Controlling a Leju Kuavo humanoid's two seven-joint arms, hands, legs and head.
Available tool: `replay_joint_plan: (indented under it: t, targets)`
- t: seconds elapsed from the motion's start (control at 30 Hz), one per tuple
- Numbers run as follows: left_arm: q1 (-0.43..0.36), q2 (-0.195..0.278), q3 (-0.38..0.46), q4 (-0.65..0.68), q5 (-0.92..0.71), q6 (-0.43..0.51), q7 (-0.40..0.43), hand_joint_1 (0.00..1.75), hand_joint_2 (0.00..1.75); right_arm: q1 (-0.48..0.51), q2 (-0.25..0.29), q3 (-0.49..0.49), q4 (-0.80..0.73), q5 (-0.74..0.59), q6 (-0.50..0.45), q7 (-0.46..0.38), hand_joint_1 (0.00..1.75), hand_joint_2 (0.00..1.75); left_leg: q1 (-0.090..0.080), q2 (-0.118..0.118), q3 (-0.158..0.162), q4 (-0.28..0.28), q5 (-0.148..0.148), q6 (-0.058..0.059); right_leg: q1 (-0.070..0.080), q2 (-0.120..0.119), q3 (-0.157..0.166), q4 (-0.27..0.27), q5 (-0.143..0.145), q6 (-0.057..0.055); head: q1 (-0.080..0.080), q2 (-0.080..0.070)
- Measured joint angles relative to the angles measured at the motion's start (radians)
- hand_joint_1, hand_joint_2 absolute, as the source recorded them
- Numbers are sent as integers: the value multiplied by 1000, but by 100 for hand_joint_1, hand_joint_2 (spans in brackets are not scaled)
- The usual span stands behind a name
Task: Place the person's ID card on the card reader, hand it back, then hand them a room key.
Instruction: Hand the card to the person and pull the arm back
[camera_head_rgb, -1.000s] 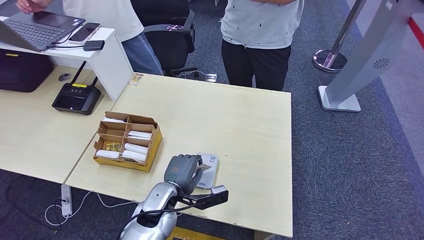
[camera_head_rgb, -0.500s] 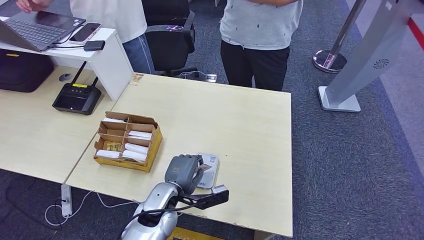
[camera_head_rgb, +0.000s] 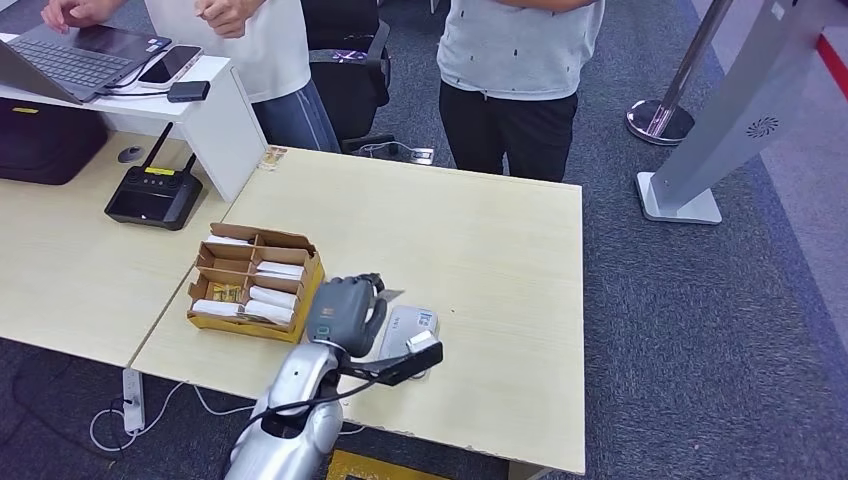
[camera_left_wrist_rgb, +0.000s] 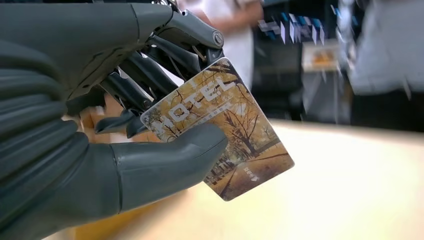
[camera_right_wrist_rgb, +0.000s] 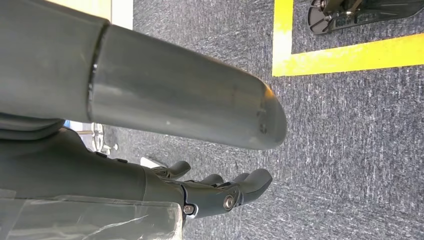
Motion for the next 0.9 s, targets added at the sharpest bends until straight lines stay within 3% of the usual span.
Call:
replay_joint_plan:
  t: [0.27, 0.63, 0.9]
  targets:
    - [-137, 61, 115, -186, -1, -37, 10, 175, 175, 0, 0, 0, 1, 16, 10, 2, 0, 0, 0, 0, 0, 0, 0, 0, 0, 0, 0, 1, 0, 0, 0, 0]
    - [-166, 98, 150, -225, -1, -38, 42, 175, 175, -1, 0, 0, 4, 19, 13, 0, 0, 0, 0, 0, 0, 0, 0, 0, 0, 0, 0, 1, 0, 0, 0, 0]
    - [-274, 232, 160, -164, -1, -98, 175, 175, 175, -1, -3, 0, 5, 43, 19, -5, 0, 0, 0, 0, 0, 0, 2, -2, 0, 0, -1, 1, 0, 0, 0, 0]
